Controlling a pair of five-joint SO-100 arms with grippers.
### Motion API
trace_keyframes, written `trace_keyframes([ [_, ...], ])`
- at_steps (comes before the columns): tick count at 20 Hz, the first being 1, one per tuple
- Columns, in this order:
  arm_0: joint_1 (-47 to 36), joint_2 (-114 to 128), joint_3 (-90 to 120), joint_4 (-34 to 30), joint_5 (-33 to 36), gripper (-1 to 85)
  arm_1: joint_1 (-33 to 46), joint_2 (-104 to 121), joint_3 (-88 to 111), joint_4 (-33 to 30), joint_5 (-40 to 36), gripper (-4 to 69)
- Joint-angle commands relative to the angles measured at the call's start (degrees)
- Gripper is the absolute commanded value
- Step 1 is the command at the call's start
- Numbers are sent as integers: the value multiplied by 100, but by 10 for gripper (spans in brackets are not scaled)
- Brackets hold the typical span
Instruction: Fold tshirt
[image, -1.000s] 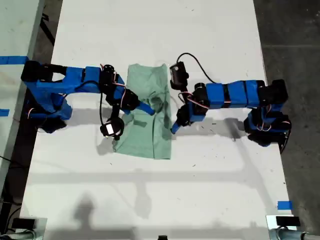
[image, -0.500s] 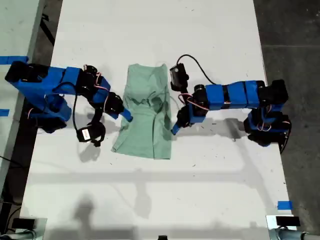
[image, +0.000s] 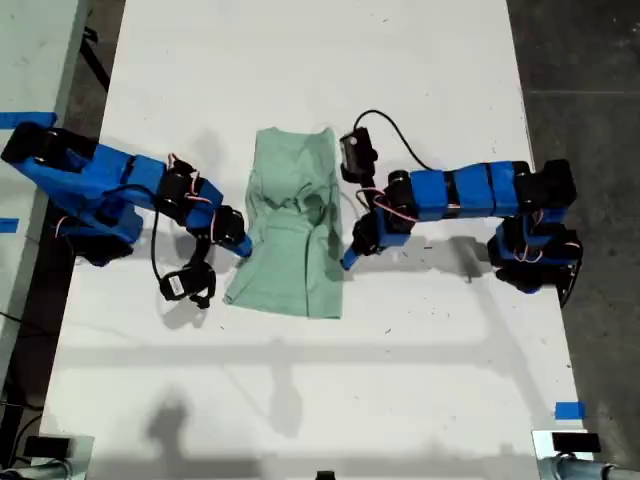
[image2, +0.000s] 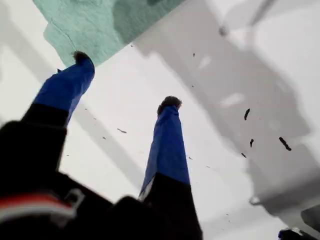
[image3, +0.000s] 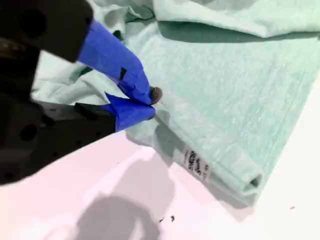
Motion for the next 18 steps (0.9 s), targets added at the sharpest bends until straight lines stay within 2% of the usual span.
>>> trace_keyframes([
  [1, 97, -1099, -396, -870, -18, 1, -132, 492, 53, -149, 114, 292],
  [5, 255, -2549, -2030, -984, 149, 1, -202, 492, 343, -360, 202, 292],
  [7, 229, -2839, -2602, -563, 343, 1, -246, 492, 378, -413, 237, 292],
  [8, 220, -2769, -2918, -132, 413, 1, -255, 492, 378, -422, 229, 290],
  [10, 281, -2505, -3797, 1424, 431, 1, -290, 571, 316, -387, 220, 286],
  [12, 475, -1600, -3814, 2153, 167, 1, -404, 606, 114, -290, 272, 283],
  [14, 729, -510, -3023, 2092, -308, 21, -598, 510, -229, -264, 413, 279],
  [16, 976, 519, -1705, 1424, -896, 89, -756, 220, -650, -272, 606, 270],
  [18, 1239, 1072, -721, 888, -1389, 95, -879, -255, -1090, -325, 809, 269],
])
